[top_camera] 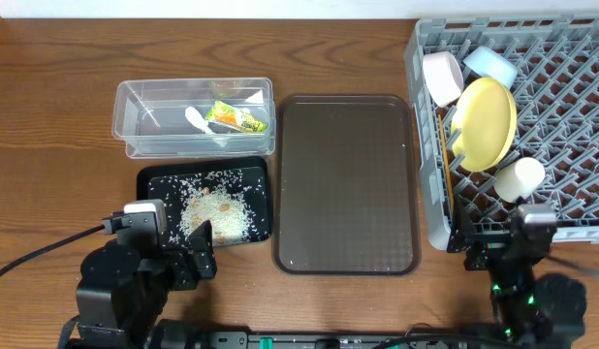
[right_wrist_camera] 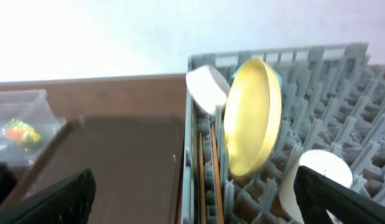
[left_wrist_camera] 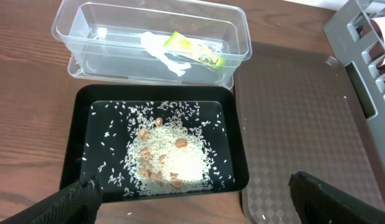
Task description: Sort waste into correct bins and load items into the dishwasher rack
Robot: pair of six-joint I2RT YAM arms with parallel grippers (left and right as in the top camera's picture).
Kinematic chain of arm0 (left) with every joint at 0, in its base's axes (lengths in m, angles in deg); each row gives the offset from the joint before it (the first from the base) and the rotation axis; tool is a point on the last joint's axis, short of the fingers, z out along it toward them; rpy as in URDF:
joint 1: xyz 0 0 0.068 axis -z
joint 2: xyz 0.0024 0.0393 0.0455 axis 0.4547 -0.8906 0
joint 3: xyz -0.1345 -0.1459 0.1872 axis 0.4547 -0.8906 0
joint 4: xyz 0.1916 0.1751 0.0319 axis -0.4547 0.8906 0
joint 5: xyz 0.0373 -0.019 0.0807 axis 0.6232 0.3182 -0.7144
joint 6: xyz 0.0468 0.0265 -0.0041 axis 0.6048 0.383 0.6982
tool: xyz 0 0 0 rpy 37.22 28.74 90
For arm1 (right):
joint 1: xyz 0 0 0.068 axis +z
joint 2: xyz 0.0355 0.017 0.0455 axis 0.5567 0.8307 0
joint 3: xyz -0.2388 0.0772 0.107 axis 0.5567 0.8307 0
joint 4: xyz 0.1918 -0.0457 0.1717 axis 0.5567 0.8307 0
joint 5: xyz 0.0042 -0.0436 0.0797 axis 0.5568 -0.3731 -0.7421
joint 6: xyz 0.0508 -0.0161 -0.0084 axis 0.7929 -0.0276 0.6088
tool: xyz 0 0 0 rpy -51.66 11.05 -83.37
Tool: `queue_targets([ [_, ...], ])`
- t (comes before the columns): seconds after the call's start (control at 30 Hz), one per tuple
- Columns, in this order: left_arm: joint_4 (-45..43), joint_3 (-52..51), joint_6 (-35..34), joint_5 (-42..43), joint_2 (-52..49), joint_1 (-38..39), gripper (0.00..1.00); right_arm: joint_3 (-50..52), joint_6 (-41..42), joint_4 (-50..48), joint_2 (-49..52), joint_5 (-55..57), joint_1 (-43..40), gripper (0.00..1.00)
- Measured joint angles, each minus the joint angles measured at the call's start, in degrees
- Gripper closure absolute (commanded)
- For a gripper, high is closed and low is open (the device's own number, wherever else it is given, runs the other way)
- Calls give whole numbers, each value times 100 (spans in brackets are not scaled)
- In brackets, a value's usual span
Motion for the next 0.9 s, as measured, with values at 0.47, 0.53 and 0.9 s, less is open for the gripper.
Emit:
queue_targets([
  [0.47,-2,-15,-2,0,0,0,2,2345,-479,-2774,-776,-2,4,1],
  [0.53,0,-15,0,0,0,0,2,2393,-669,-2623,-774,2,28,1],
  [0.9,-2,-17,0,0,0,0,2,2393,-1038,-2179,-787,2,68,1],
])
